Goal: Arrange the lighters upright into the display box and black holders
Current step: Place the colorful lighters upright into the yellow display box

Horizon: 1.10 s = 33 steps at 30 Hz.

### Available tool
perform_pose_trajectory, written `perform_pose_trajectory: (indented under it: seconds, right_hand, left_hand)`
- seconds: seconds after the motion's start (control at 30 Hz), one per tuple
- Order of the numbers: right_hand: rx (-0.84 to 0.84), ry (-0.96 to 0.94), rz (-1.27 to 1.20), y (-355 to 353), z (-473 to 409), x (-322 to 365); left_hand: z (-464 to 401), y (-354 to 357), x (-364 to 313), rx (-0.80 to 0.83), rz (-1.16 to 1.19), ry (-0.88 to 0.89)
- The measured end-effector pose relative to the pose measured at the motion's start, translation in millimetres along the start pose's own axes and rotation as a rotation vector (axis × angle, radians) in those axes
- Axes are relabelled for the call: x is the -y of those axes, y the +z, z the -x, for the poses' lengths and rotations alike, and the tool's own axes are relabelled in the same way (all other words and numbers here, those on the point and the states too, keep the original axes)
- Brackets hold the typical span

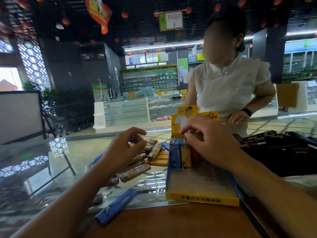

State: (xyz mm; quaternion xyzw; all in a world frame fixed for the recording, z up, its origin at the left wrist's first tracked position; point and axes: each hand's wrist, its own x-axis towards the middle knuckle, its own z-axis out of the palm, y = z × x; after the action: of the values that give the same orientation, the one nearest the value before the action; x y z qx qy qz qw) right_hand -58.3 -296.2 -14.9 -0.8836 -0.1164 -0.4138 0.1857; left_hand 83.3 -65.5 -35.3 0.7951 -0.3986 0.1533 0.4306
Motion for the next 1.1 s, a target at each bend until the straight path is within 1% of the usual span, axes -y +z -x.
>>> perform_pose_trajectory:
  seconds: [0.07, 0.13, 0.17, 0.23, 0.3, 0.33, 0.43, 0.53, 0.63, 0.77, 0.9, 1.1]
  right_hand:
    - [0.035, -0.061, -0.017, 6, -3, 13]
    - [0.106, -0.108, 0.000, 11, -8, 31]
    - [0.169, -0.129, 0.012, 14, -9, 42]
    - [0.348, -0.193, 0.023, 24, -8, 64]
    - [0.503, -0.262, 0.083, 36, -2, 77]
    - [0.544, -0.275, 0.097, 43, 2, 80]
    - [0.607, -0.261, 0.060, 58, 13, 77]
    - [0.680, -0.241, 0.075, 63, 18, 75]
    - [0.688, -0.248, 0.061, 65, 21, 74]
    - [0.665, -0.234, 0.050, 69, 21, 75]
    - [0.657, -0.210, 0.034, 71, 21, 76]
    - [0.682, -0.193, 0.070, 71, 22, 77]
  left_hand:
    - [3, -13, 2, -0.011, -0.044, -0.007]
    - [9, -31, 6, 0.018, -0.121, -0.032]
    - [13, -40, 10, 0.042, -0.171, -0.053]
    - [25, -63, 17, 0.095, -0.282, -0.097]
    - [40, -84, 20, 0.168, -0.304, -0.146]
    - [49, -94, 18, 0.212, -0.291, -0.173]
    - [76, -117, 15, 0.331, -0.300, -0.216]
    - [93, -131, 19, 0.527, -0.417, -0.217]
    - [100, -131, 21, 0.686, -0.479, -0.255]
    - [103, -125, 23, 0.762, -0.534, -0.237]
    - [99, -114, 28, 0.745, -0.582, -0.225]
    - [89, -101, 30, 0.662, -0.697, -0.130]
